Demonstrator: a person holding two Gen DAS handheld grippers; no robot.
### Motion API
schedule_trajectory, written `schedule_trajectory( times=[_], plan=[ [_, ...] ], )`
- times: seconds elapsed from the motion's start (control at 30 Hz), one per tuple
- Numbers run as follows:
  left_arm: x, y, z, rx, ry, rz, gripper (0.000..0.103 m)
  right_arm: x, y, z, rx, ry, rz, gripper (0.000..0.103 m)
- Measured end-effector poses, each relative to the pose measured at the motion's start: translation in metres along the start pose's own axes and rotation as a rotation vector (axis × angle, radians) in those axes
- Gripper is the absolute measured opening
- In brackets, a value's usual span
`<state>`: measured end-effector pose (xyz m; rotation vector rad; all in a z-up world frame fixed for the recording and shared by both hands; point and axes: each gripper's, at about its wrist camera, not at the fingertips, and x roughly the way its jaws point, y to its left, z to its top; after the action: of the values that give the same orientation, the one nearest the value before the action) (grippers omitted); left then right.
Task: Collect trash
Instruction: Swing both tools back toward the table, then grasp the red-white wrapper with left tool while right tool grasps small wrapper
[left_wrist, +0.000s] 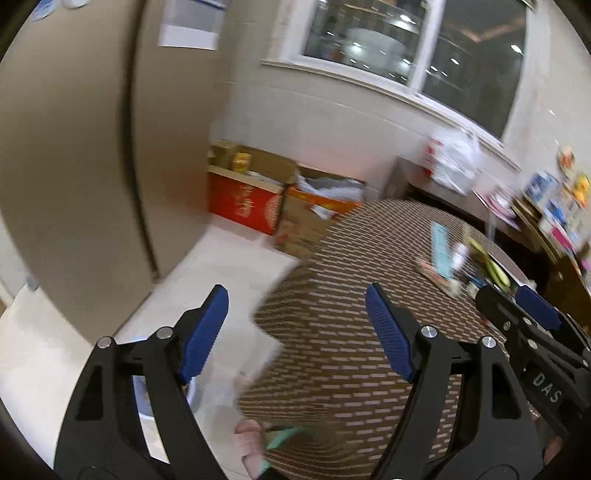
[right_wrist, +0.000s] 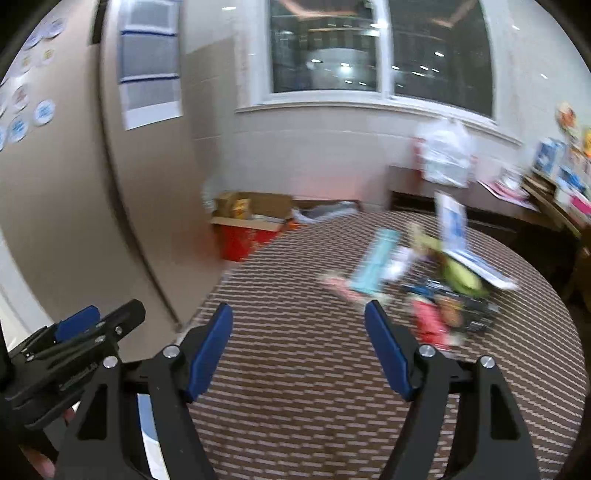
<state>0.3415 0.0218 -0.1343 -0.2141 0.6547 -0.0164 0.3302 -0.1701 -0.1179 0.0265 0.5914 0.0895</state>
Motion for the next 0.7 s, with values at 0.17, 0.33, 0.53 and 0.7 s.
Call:
schedule_trajectory(
  times=[0.17,0.33,0.53,0.7],
  plan=[
    [0.023,-0.057,-0.009,0.054,0.054,-0.068,0.076,0.01,-0.073,-0.012,0.071,0.054,-0.076,0.073],
    [0.043,-0.09,-0.013,0.081,0.099,-0.095,0.076,0.032,-0.114,-0.018,0.106,0.126,-0.094,0.073],
    [0.065,-0.103,-0.008,0.081,0.133,-0.085,0.076,0.068,-0.131,-0.019,0.123,0.208,-0.054,0.063],
    [0.079,-0.113,-0.006,0.095,0.151,-0.082,0.076,0.084,-0.129,-0.018,0.115,0.25,-0.035,0.025]
  ],
)
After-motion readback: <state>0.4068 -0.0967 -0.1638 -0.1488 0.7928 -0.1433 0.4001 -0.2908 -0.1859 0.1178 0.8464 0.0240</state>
